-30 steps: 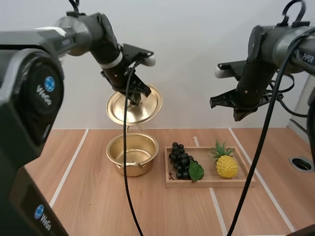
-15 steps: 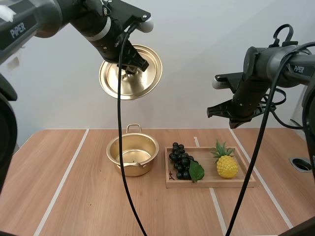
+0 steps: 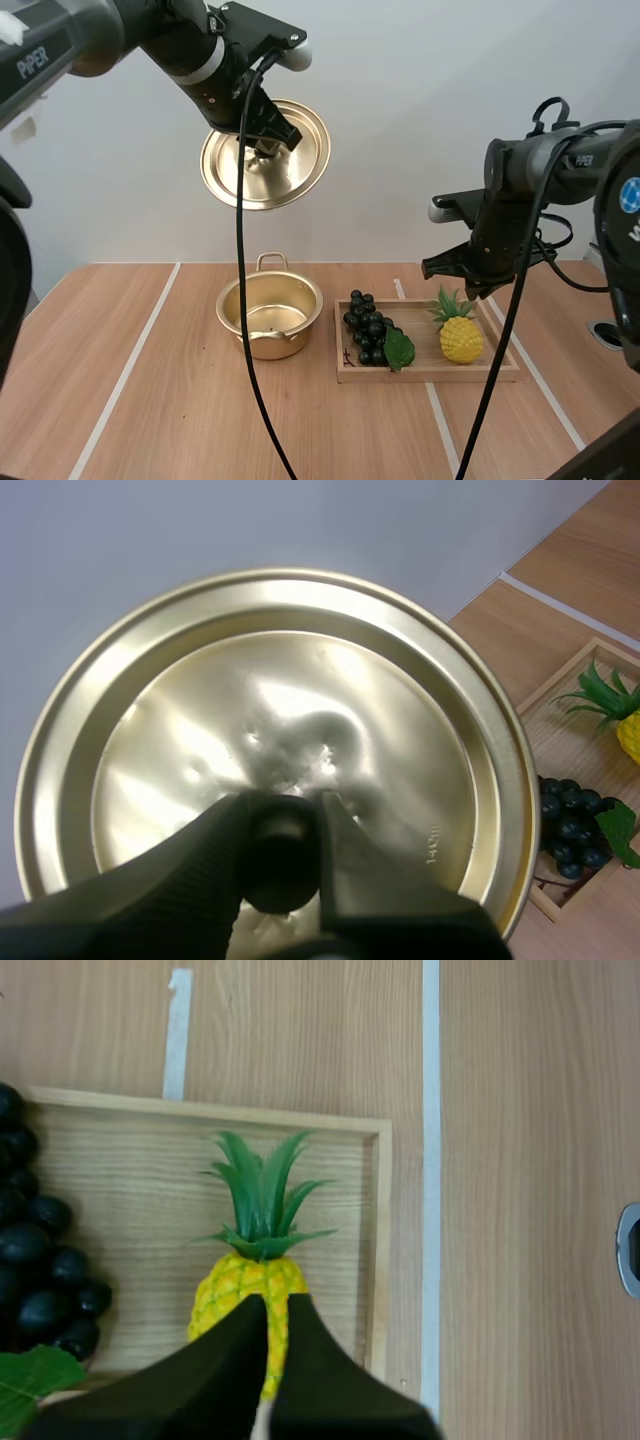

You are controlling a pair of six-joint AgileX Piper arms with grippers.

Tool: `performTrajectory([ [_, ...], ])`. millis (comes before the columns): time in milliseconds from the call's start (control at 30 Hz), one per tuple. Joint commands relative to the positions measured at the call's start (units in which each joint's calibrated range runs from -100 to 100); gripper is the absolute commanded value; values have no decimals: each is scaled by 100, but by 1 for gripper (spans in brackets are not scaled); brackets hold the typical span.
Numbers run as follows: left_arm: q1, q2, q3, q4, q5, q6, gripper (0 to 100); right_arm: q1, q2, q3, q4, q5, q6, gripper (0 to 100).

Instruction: Open the pot, put the pineapple inside, and close it

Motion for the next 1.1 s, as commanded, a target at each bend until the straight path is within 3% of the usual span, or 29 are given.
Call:
performTrajectory([
  [0, -18, -50, -31, -99, 28, 18, 0, -18, 25, 29, -18, -140, -32, 83],
  [33, -18, -50, -31, -99, 28, 27, 0, -18, 25, 29, 42, -197, -32, 100],
  [367, -18, -50, -31, -99, 150, 72, 0, -10, 30, 29, 772, -676, -151, 100],
  [700, -18, -50, -31, -135, 149, 94, 0, -10, 30, 259, 783, -525, -135, 100],
  [1067, -18, -50, -31, -135, 149, 97, 0, -10, 30, 1281, 547, -1973, -135, 100],
])
